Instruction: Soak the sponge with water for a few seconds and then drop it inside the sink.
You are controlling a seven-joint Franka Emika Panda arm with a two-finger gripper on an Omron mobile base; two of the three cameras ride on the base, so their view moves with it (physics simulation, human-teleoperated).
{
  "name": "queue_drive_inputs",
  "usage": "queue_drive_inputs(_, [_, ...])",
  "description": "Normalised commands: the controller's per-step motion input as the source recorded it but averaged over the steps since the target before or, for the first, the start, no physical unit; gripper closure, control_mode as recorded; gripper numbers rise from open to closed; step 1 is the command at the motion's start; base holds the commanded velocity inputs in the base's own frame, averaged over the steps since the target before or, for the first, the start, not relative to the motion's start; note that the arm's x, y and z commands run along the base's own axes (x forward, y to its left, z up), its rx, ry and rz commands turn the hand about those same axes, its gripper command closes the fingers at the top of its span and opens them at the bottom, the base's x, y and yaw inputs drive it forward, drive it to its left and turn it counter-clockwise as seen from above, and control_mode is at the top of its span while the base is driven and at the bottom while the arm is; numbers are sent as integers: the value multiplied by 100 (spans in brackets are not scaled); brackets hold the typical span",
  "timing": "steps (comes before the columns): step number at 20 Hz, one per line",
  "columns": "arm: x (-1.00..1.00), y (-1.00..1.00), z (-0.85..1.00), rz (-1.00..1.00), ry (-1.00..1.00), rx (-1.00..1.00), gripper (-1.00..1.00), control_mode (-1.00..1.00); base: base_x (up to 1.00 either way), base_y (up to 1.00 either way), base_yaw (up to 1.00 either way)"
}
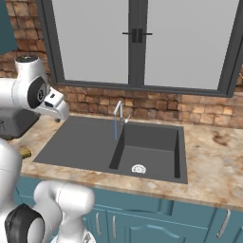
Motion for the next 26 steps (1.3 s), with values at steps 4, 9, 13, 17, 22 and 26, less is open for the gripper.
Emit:
queue_drive_inputs(4, [-11, 27, -7, 0, 20, 0, -100, -100, 0, 0, 0])
queue_drive_inputs(9, [-7, 31, -21, 0, 12, 0, -100, -100, 0, 0, 0])
queue_drive_inputs(13, [-1, 36, -32, 0, 1, 0, -100, -100, 0, 0, 0])
queue_drive_inputs(17, [-5, 28, -27, 0, -2, 0, -100, -100, 0, 0, 0])
queue_drive_inputs(22, [-1, 23, -26, 0, -6, 0, -100, -100, 0, 0, 0])
queue_drive_inputs(26, [0, 23, -16, 0, -3, 0, -100, -100, 0, 0, 0])
